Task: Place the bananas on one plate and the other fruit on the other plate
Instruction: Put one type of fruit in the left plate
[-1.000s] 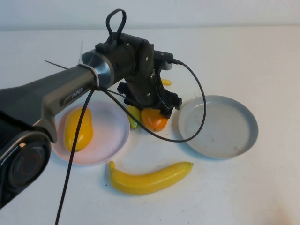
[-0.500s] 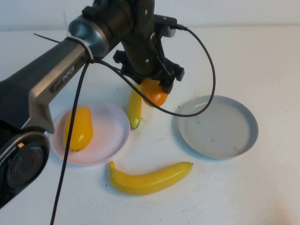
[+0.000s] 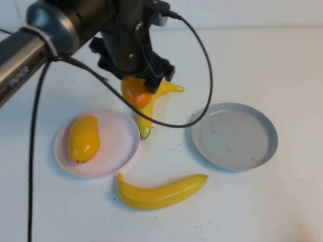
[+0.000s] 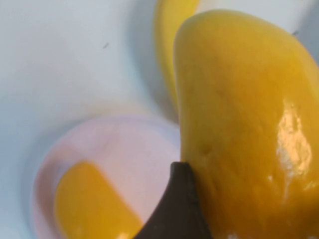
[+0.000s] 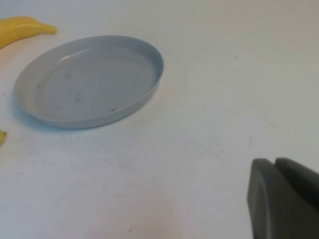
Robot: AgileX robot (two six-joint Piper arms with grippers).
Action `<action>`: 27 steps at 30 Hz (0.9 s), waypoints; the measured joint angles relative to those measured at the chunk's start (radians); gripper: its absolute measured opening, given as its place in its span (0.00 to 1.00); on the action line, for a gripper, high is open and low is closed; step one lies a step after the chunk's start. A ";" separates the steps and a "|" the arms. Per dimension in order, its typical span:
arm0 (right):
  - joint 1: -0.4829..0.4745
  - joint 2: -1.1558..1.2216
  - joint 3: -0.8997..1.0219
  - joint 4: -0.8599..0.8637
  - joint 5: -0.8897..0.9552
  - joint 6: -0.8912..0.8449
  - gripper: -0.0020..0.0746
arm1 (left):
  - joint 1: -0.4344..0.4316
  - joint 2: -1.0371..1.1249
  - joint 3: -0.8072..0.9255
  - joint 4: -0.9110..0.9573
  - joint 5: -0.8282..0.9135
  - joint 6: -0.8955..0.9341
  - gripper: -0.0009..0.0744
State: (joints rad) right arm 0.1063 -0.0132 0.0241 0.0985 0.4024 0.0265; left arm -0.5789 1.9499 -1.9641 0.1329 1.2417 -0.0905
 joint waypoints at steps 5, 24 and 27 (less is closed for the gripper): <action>0.000 0.000 0.000 0.000 0.000 0.000 0.01 | 0.005 -0.092 0.152 0.038 0.000 -0.084 0.73; 0.000 0.000 0.000 0.000 0.000 0.000 0.01 | 0.045 -0.037 0.472 0.047 -0.083 -0.087 0.75; 0.000 0.000 0.000 0.000 0.000 0.000 0.01 | 0.045 -0.037 0.472 0.047 -0.099 -0.085 0.82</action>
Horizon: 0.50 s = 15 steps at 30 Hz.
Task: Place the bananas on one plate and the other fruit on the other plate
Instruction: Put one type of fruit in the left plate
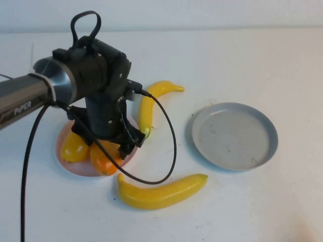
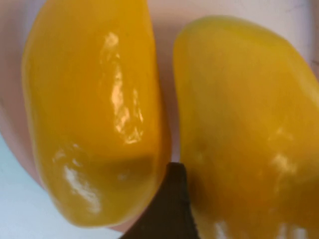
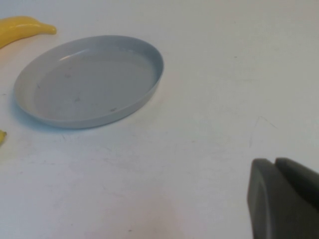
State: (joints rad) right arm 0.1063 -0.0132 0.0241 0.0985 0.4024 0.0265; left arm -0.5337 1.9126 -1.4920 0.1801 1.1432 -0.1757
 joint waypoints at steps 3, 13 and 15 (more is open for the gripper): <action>0.000 0.000 0.000 0.000 0.000 0.000 0.01 | 0.000 0.000 0.000 0.000 -0.006 0.000 0.87; 0.000 0.000 0.000 0.000 0.000 0.000 0.01 | -0.003 -0.163 0.021 0.006 -0.022 -0.015 0.75; 0.000 0.000 0.000 0.000 0.000 0.000 0.01 | -0.004 -0.235 0.066 0.006 -0.041 -0.015 0.61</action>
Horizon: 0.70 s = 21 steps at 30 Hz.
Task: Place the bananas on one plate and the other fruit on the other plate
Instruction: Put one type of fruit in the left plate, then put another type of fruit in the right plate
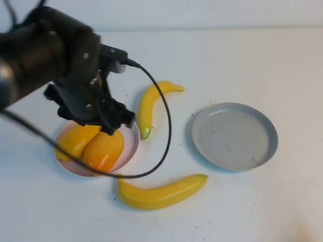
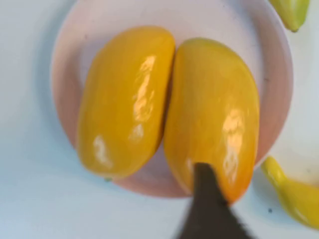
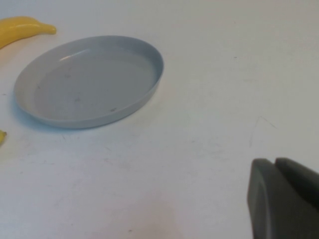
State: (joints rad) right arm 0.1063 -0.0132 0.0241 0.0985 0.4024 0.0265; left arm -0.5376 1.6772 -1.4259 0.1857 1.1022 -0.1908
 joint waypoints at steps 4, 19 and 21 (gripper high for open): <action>0.000 0.000 0.000 0.000 0.000 0.000 0.01 | 0.000 -0.190 0.144 0.006 -0.047 0.000 0.20; 0.000 0.000 0.000 0.000 0.000 0.000 0.01 | 0.000 -1.072 0.773 0.021 -0.267 -0.060 0.01; 0.000 0.000 0.000 0.000 0.000 0.000 0.01 | 0.000 -1.193 0.819 0.032 -0.267 -0.068 0.01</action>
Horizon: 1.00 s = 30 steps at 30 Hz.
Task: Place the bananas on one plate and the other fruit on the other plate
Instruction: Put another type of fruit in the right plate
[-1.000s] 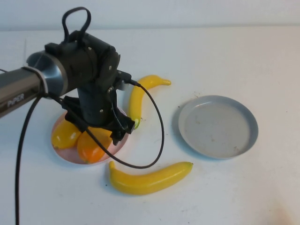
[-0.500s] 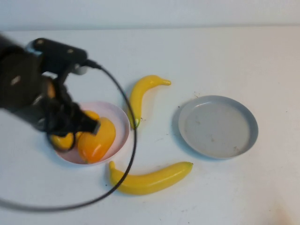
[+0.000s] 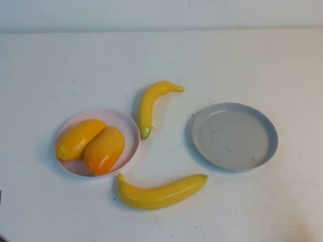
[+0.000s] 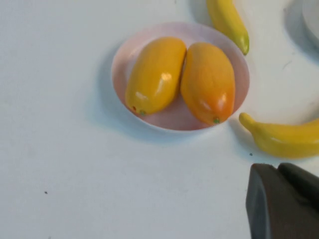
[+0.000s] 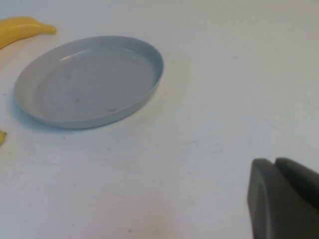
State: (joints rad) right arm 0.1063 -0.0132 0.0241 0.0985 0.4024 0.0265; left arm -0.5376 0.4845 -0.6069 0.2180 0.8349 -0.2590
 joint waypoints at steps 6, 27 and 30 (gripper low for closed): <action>0.000 0.000 0.000 0.000 0.000 0.000 0.01 | 0.000 -0.379 0.076 0.038 -0.021 -0.015 0.01; -0.002 0.000 0.000 0.002 -0.004 0.000 0.01 | 0.018 -0.491 0.539 0.105 -0.695 0.036 0.01; -0.002 0.000 0.000 0.002 -0.004 0.000 0.01 | 0.080 -0.491 0.574 0.013 -0.740 0.112 0.01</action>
State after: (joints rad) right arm 0.1048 -0.0132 0.0241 0.1006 0.3988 0.0265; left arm -0.4575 -0.0061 -0.0331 0.2305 0.0953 -0.1474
